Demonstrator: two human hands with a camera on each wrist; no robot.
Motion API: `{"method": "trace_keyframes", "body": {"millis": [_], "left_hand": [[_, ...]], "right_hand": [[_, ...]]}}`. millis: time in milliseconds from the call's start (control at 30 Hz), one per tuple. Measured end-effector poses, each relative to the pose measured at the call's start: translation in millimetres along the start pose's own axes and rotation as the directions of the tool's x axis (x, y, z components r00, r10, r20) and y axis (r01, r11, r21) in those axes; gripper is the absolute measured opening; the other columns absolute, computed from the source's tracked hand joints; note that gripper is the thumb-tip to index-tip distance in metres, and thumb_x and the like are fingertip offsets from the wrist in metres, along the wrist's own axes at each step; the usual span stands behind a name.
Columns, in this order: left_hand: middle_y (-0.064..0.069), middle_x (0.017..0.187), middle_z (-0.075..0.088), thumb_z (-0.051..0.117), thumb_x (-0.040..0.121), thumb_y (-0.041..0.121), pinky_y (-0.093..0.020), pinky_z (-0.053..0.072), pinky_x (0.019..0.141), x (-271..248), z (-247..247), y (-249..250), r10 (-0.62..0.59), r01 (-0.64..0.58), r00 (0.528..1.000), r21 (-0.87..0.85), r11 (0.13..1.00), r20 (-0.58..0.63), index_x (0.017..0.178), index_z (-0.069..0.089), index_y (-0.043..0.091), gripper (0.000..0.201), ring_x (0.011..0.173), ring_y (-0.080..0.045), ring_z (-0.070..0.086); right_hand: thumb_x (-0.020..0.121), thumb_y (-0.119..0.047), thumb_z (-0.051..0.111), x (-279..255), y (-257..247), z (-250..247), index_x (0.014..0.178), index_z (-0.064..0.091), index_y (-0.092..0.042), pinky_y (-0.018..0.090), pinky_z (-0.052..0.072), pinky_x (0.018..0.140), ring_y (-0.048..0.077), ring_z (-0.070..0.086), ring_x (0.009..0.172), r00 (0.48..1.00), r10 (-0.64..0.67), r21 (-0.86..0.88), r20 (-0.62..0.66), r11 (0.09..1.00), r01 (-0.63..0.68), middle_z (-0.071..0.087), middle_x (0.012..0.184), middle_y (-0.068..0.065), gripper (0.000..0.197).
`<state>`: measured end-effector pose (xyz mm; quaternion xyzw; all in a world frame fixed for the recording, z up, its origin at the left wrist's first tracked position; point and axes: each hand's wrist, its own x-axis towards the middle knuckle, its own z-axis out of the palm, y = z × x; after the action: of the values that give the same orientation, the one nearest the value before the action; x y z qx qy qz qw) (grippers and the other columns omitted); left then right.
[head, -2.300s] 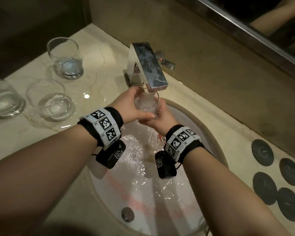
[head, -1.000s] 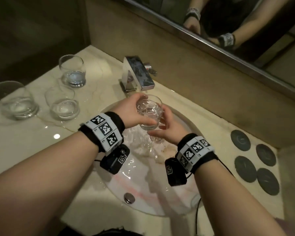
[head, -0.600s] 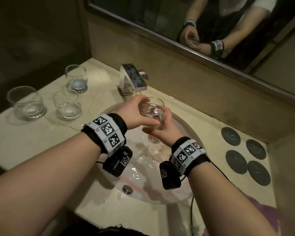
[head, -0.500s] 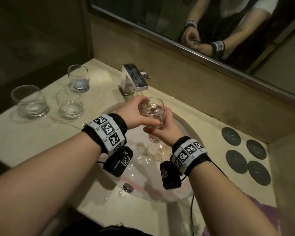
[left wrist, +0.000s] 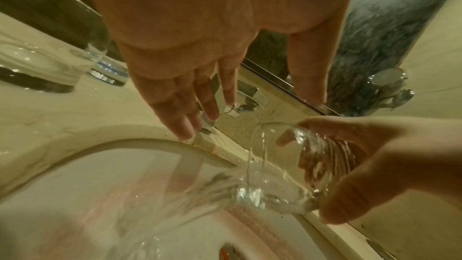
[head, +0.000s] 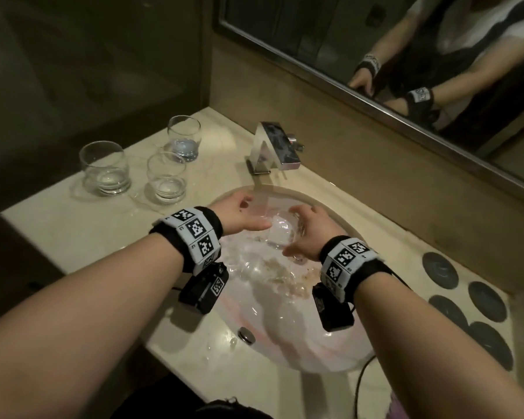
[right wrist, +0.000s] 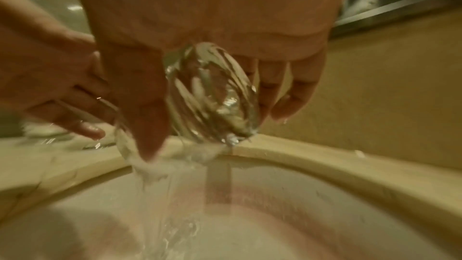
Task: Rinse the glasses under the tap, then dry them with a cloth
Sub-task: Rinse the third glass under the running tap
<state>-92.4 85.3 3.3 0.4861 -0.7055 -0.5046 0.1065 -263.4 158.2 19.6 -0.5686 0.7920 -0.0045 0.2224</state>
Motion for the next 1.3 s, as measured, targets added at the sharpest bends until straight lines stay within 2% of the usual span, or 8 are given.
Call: {"method": "trace_keyframes", "body": {"millis": [167,333,567,700,867,1033,1167,1300], "left_hand": [[-0.005,0.119,0.057,0.069,0.083,0.032,-0.028,0.048,0.087,-1,-1,-12,-0.084,0.099,0.992,-0.164,0.982,0.099,0.130,0.048,0.009,0.056,0.110,-0.016,0.055],[-0.003,0.111,0.059,0.060,0.090,0.029,-0.021,0.049,0.074,-8,2,-19,-0.114,0.151,0.982,-0.271,0.951,0.149,0.121,0.052,0.011,0.037,0.101,-0.013,0.057],[0.000,0.108,0.064,0.054,0.092,0.034,-0.027,0.050,0.080,-36,-14,-25,-0.074,0.124,0.990,-0.498,0.858,0.118,0.107,0.060,0.021,0.021,0.095,-0.013,0.057],[0.008,0.110,0.065,0.062,0.088,0.032,-0.030,0.050,0.087,-63,-39,-31,-0.031,0.017,0.999,-0.383,0.923,-0.030,0.114,0.063,0.025,0.028,0.101,-0.007,0.056],[0.014,0.092,0.064,0.066,0.086,0.027,0.001,0.039,0.063,-95,-73,-43,0.046,-0.090,0.959,-0.146,0.985,-0.280,0.106,0.069,0.022,0.021,0.081,0.008,0.055],[0.008,0.078,0.070,0.071,0.081,0.030,-0.021,0.043,0.077,-117,-115,-63,-0.068,0.045,0.929,-0.072,0.996,-0.365,0.089,0.074,0.015,0.018,0.078,-0.005,0.060],[0.010,0.059,0.066,0.068,0.083,0.032,-0.024,0.044,0.058,-115,-138,-73,-0.085,0.154,0.915,0.148,0.977,-0.394,0.080,0.072,0.020,0.014,0.055,-0.008,0.057],[0.007,0.069,0.067,0.063,0.086,0.035,-0.026,0.045,0.067,-108,-157,-88,-0.116,0.288,0.902,0.380,0.879,-0.415,0.080,0.068,0.026,0.012,0.074,-0.013,0.064]], "right_hand": [[0.076,-0.034,0.071,2,-28,-9,0.140,0.033,-0.030,0.047,0.030,0.106,0.027,0.040,0.126,0.992,-0.123,-0.646,0.042,0.754,0.121,0.037,0.138,0.005,0.075],[0.079,-0.034,0.068,-2,-39,-12,0.138,0.035,-0.025,0.041,0.024,0.107,0.026,0.039,0.127,0.966,-0.246,-0.798,0.075,0.567,0.207,0.034,0.140,0.008,0.069],[0.071,-0.035,0.079,-10,-49,-8,0.143,0.030,-0.031,0.036,0.044,0.097,0.024,0.048,0.121,0.991,-0.134,-0.203,-0.020,0.971,0.127,0.040,0.139,0.002,0.087],[0.067,-0.035,0.082,-13,-75,9,0.138,0.035,-0.024,0.031,0.041,0.098,0.020,0.048,0.120,0.967,-0.232,0.040,-0.106,0.971,0.237,0.045,0.137,0.003,0.085],[0.067,-0.035,0.083,-13,-123,34,0.138,0.034,-0.022,0.031,0.043,0.098,0.018,0.052,0.116,0.947,-0.304,0.294,-0.106,0.900,0.322,0.049,0.134,0.002,0.088],[0.071,-0.032,0.081,-10,-175,53,0.143,0.028,-0.023,0.023,0.037,0.092,0.018,0.048,0.124,0.909,-0.416,0.341,-0.026,0.851,0.399,0.044,0.142,0.003,0.090],[0.075,-0.028,0.078,5,-210,62,0.143,0.027,-0.020,0.031,0.040,0.102,0.023,0.049,0.124,0.903,-0.430,0.299,0.027,0.865,0.403,0.045,0.141,0.007,0.086],[0.083,-0.028,0.070,23,-230,65,0.139,0.034,-0.016,0.032,0.044,0.096,0.022,0.056,0.114,0.900,-0.431,0.229,0.054,0.883,0.409,0.055,0.129,0.007,0.068]]}}
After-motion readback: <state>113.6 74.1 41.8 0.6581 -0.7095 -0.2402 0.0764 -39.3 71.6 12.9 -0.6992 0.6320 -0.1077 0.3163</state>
